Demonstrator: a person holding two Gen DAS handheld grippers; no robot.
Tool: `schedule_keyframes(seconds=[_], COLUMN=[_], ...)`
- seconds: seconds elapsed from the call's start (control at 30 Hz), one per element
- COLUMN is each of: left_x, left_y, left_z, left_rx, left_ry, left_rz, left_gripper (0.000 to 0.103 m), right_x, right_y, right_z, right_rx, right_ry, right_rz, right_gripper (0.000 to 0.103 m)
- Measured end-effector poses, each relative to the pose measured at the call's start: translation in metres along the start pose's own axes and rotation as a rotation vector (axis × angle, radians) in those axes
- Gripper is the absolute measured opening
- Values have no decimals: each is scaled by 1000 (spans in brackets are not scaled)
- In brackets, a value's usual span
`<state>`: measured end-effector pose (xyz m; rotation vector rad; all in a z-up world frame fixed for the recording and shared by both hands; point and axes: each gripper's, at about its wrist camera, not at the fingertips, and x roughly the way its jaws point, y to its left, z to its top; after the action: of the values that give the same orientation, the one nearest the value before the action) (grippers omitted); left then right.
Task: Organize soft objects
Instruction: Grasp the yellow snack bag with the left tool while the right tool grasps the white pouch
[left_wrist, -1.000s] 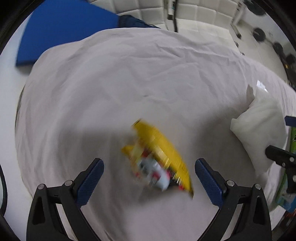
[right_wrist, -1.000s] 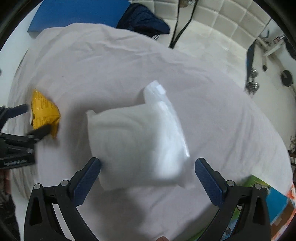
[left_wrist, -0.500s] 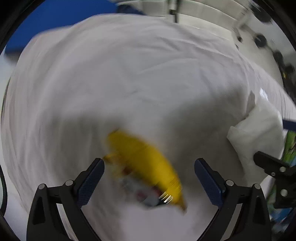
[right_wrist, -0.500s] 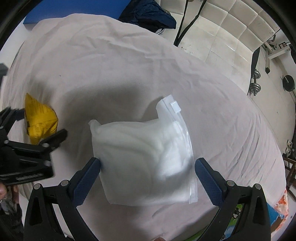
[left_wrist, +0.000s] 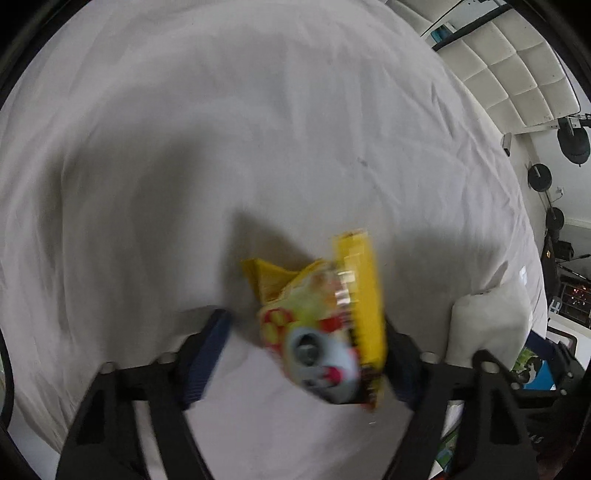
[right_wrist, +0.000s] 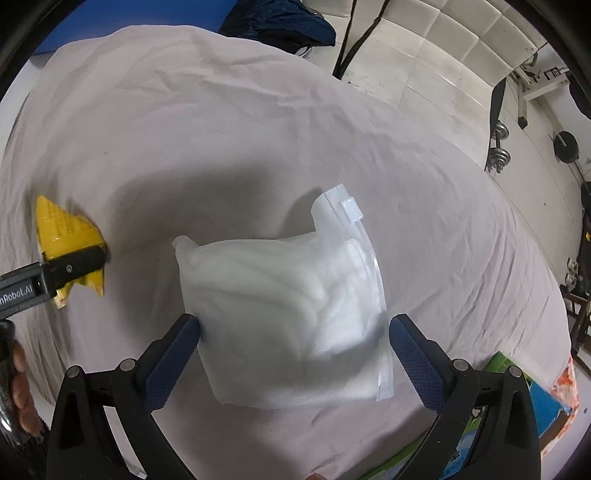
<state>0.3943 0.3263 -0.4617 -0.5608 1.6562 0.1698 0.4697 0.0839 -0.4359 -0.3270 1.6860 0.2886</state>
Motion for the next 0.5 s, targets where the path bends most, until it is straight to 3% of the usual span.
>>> schedule_keyframes(seconds=[0.07, 0.33, 0.5], left_x=[-1, 3, 3], left_y=[-6, -43, -58], left_z=[3, -2, -14], left_rx=[0, 71, 110], left_ry=[3, -38, -63], left_rz=[3, 89, 125], left_gripper=[49, 47, 46], right_x=[2, 12, 16], right_y=[1, -4, -6], right_z=[0, 9, 7], right_rx=[5, 48, 81], right_ry=[1, 45, 57], right_rz=[-11, 4, 63], right_gripper=[103, 103, 83])
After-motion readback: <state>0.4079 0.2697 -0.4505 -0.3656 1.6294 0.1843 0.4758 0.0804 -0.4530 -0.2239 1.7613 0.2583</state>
